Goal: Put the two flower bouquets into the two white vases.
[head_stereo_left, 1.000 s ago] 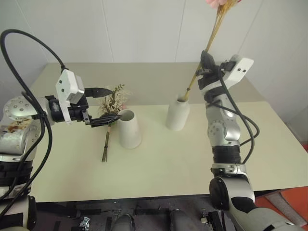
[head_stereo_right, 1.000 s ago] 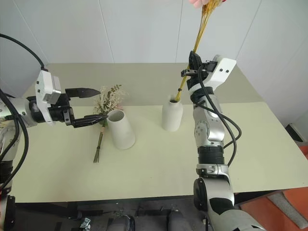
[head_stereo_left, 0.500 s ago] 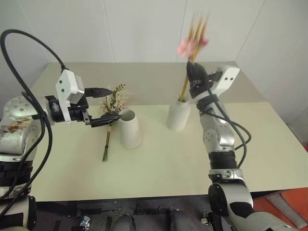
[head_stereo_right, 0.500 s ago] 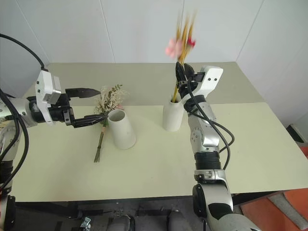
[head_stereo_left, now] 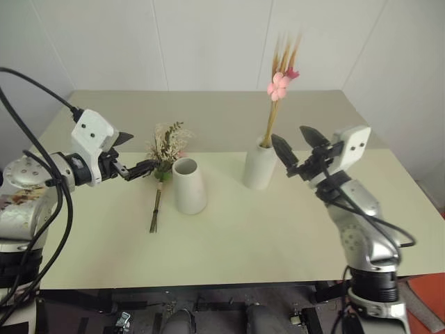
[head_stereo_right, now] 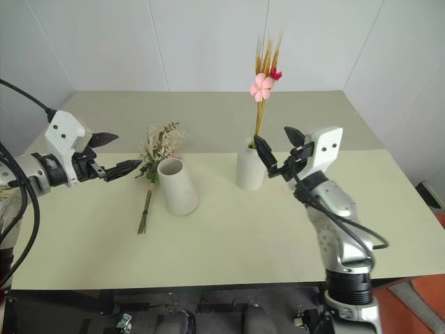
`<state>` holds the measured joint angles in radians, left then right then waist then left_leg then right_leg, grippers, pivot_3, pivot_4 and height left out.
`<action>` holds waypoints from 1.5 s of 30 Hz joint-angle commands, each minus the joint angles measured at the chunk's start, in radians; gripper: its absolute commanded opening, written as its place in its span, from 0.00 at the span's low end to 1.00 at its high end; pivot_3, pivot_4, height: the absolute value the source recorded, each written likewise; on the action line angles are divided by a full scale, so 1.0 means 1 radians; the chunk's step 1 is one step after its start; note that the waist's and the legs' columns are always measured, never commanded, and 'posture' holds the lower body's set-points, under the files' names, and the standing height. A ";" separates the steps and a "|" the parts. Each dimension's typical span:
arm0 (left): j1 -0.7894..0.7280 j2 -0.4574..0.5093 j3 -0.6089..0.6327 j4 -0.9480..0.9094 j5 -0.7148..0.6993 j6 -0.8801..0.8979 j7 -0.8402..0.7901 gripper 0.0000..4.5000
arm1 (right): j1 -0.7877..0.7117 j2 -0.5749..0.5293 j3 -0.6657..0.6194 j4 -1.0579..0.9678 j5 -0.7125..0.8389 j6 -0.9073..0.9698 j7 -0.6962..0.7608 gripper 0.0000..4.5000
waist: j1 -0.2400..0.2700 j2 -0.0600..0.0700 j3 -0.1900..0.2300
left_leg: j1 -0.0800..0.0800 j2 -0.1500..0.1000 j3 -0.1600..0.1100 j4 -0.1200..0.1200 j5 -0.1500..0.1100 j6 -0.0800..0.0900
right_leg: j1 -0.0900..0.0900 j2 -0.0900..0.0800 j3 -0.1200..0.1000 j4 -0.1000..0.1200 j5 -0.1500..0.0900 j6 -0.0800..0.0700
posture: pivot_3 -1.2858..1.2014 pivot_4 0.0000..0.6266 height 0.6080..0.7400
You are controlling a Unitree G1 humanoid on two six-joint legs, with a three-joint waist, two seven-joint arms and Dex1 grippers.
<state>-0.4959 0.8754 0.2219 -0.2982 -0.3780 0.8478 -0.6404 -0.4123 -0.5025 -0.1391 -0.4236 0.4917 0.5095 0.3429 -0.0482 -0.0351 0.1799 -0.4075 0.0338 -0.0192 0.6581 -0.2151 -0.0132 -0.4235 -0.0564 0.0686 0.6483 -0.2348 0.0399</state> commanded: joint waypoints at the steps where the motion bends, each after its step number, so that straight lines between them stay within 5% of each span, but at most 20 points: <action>1: -0.042 -0.012 0.034 -0.111 -0.032 0.280 0.118 1.00 | -0.013 -0.145 -0.057 -0.108 0.087 0.163 0.085 1.00 | 0.001 0.000 0.000 | 0.000 0.000 0.000 0.000 0.000 0.000 | 0.000 0.000 0.000 0.000 0.000 0.000 | 0.52 0.24 1.00; 9: -0.257 -0.186 -0.033 0.064 -0.014 0.601 0.269 1.00 | -0.152 -0.322 -0.097 -0.081 0.241 0.382 0.178 1.00 | 0.009 -0.002 0.000 | 0.001 -0.001 -0.001 0.001 0.000 0.000 | 0.002 0.001 0.000 -0.001 -0.001 0.002 | 0.52 0.24 1.00; 17: -0.290 -0.262 -0.099 0.229 -0.009 0.603 0.265 1.00 | -0.129 -0.475 -0.080 -0.205 0.343 0.484 0.313 1.00 | 0.008 -0.002 0.000 | -0.003 -0.001 -0.001 0.001 0.000 0.000 | 0.000 -0.001 0.000 -0.002 0.000 0.000 | 0.52 0.24 1.00; 25: -0.319 -0.304 -0.150 0.391 0.024 0.516 0.271 1.00 | -0.067 -0.482 -0.127 -0.252 0.385 0.498 0.288 1.00 | 0.014 -0.002 0.000 | -0.002 -0.002 -0.002 0.001 0.000 0.000 | 0.000 -0.001 -0.001 -0.002 0.000 0.000 | 0.52 0.24 1.00; 28: -0.348 -0.314 -0.163 0.458 0.028 0.472 0.247 0.87 | -0.056 -0.478 -0.130 -0.252 0.385 0.491 0.279 1.00 | 0.014 -0.002 0.000 | -0.002 -0.002 -0.002 0.001 0.000 0.000 | 0.000 -0.001 -0.001 -0.002 0.000 0.000 | 0.52 0.24 1.00; 39: -0.422 -0.362 -0.182 0.667 0.070 0.358 0.236 0.05 | -0.046 -0.457 -0.108 -0.243 0.360 0.465 0.266 1.00 | 0.024 -0.002 0.000 | -0.003 -0.002 -0.002 0.001 0.000 0.000 | 0.000 -0.001 -0.001 -0.002 0.000 0.000 | 0.52 0.24 1.00; 45: -0.428 -0.403 -0.111 0.683 0.107 0.230 0.342 0.02 | -0.041 -0.441 -0.114 -0.245 0.346 0.463 0.248 1.00 | 0.029 -0.002 0.000 | -0.002 -0.002 -0.001 0.001 0.000 0.000 | 0.001 -0.001 -0.001 -0.002 0.000 0.000 | 0.52 0.24 1.00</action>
<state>-0.8949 0.4801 0.0561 0.4032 -0.2927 1.1617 -0.3528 -0.4518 -0.9456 -0.2230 -0.6527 0.8450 1.0030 0.6015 -0.0189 -0.0373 0.1803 -0.4097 0.0314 -0.0208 0.6593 -0.2151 -0.0133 -0.4230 -0.0577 0.0677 0.6467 -0.2346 0.0401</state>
